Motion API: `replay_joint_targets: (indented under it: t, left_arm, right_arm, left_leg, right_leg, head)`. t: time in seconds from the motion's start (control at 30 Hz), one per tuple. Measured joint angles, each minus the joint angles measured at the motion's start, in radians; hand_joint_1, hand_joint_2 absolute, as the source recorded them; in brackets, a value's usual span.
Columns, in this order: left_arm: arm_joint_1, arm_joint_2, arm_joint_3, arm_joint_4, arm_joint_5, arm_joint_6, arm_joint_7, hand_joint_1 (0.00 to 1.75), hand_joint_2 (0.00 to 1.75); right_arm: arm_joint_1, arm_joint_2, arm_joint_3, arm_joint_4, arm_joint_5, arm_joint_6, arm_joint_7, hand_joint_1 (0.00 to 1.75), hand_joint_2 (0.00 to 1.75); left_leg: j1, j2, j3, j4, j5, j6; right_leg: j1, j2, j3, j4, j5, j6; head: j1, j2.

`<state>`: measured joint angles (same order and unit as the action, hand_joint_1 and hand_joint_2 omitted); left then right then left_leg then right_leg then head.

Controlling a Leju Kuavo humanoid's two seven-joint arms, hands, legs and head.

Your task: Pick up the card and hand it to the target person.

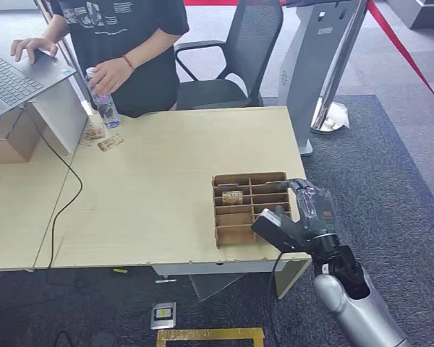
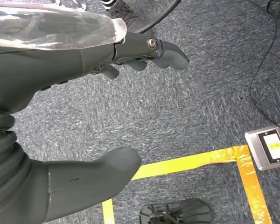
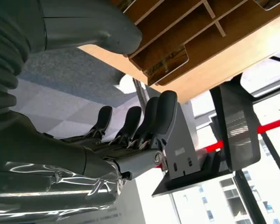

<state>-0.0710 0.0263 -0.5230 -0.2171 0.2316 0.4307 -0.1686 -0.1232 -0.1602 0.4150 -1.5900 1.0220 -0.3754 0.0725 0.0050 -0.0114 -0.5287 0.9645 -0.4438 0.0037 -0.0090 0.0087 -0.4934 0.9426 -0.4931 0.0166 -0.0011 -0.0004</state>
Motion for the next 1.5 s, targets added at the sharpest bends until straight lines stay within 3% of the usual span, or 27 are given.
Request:
replay_joint_targets:
  t: [1.07,1.5]
  left_arm:
    - [-0.001,0.000,-0.015,0.000,0.008,0.000,0.000,0.00,1.75]
    - [-0.001,0.000,-0.015,0.000,0.019,0.002,-0.004,0.00,1.75]
  right_arm:
    - [0.022,-0.016,0.015,-0.009,0.018,0.053,0.007,0.72,1.75]
    - [0.000,-0.016,0.024,0.043,0.074,0.053,0.019,0.79,1.75]
  left_leg:
    - [0.000,0.000,-0.001,0.000,0.000,0.000]
    - [0.000,0.000,-0.001,0.000,0.000,0.000]
  right_leg:
    - [0.000,0.000,0.000,0.000,0.000,0.000]
    - [0.000,0.000,0.000,0.000,0.000,0.000]
  head:
    - [0.000,0.000]
    - [0.000,0.000]
